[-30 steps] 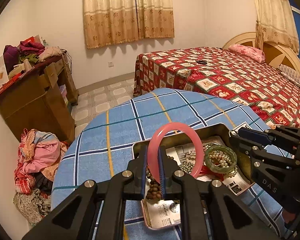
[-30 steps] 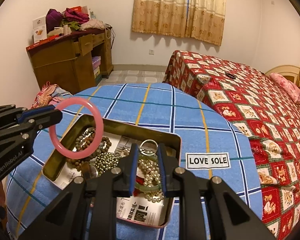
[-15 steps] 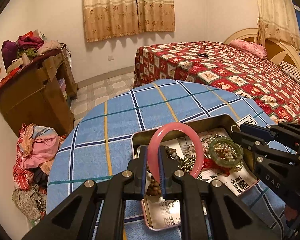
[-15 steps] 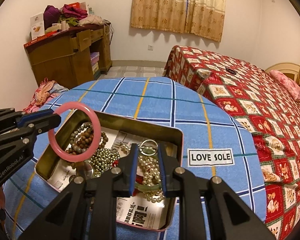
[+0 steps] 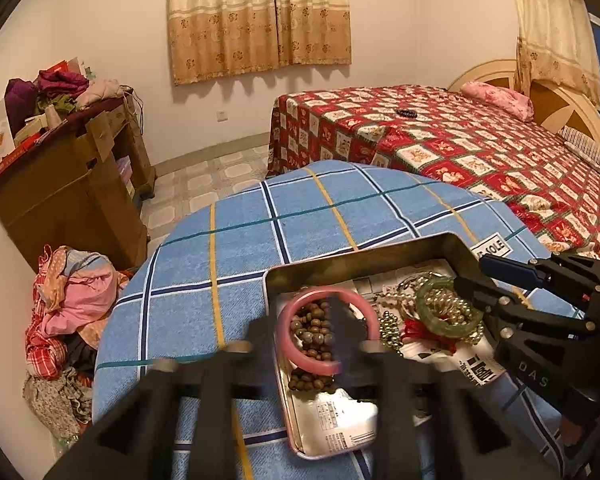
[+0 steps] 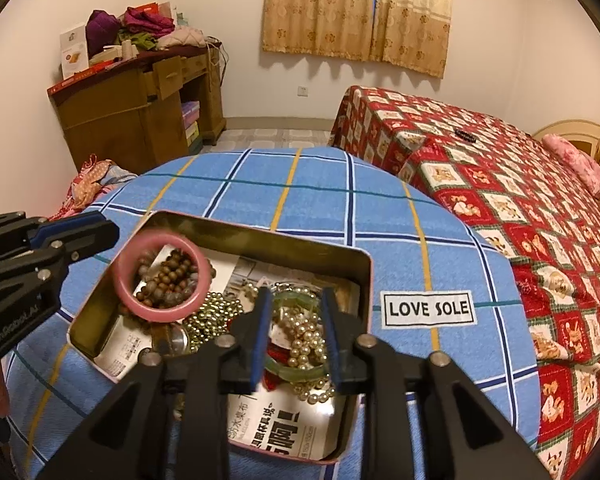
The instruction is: Organize jewelry
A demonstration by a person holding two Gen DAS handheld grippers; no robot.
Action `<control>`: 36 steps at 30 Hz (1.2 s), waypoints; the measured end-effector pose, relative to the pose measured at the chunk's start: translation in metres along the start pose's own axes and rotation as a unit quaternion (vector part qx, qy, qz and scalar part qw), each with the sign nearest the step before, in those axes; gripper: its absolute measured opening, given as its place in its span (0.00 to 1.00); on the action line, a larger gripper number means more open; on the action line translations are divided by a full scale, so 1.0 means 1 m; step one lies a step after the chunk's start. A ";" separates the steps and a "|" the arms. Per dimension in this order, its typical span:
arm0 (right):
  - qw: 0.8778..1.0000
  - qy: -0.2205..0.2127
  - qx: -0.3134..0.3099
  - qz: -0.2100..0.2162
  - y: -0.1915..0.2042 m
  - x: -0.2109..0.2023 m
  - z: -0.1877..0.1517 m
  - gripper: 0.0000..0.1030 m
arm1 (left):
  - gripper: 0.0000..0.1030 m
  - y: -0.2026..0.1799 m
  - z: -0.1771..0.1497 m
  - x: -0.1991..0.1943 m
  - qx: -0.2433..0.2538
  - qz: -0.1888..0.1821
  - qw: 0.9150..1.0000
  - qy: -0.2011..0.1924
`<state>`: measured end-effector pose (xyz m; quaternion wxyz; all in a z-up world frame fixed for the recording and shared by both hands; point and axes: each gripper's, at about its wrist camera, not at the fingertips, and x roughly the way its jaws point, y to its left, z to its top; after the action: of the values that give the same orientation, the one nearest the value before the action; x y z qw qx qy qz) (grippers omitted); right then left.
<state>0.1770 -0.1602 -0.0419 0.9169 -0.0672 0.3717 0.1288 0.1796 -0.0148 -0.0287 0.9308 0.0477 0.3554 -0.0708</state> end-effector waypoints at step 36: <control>0.999 -0.044 0.016 -0.003 -0.002 -0.051 -0.012 0.71 | 0.95 0.014 -0.023 -0.060 -0.043 -0.004 0.998 -0.038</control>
<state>0.1348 -0.1745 -0.0146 0.9339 -0.0475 0.3324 0.1226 0.1227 0.0083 -0.0054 0.9446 0.0030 0.3223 -0.0611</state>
